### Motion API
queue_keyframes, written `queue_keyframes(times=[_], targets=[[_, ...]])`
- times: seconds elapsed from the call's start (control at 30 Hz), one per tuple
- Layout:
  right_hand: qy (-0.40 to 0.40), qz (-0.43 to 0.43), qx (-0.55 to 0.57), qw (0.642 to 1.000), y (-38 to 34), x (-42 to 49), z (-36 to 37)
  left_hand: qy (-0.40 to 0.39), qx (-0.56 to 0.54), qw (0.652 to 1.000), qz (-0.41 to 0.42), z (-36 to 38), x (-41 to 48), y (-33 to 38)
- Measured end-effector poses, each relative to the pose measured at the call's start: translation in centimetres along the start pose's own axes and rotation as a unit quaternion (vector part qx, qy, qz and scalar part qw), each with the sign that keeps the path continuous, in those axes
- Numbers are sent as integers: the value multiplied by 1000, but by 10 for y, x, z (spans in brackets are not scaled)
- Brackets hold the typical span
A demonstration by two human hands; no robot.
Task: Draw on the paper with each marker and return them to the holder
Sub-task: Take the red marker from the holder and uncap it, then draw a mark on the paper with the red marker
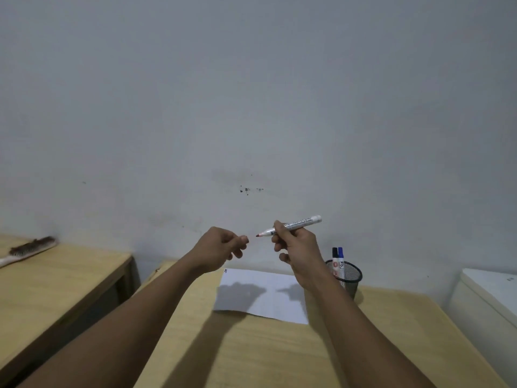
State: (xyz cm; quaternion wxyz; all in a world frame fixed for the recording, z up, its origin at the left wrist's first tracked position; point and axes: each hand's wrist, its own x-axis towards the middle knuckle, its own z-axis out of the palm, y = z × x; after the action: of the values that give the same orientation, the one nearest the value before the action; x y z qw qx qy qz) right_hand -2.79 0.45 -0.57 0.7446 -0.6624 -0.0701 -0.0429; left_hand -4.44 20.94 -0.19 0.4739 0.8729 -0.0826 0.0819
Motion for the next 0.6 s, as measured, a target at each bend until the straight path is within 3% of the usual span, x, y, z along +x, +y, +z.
queue_keyframes(times=[0.13,0.23,0.4,0.6], targets=[[2,6,-37,999,37,11,17,20,200,978,-54,16,1,-66],[0,12,-76,997,69,23,30,24,288,957,-35,35,-3,-100],[-7,45,-130,991,113,48,44,27,293,955,32,54,1,-129],[-33,81,-118,989,143,80,57,9,277,959,53,59,8,-150]])
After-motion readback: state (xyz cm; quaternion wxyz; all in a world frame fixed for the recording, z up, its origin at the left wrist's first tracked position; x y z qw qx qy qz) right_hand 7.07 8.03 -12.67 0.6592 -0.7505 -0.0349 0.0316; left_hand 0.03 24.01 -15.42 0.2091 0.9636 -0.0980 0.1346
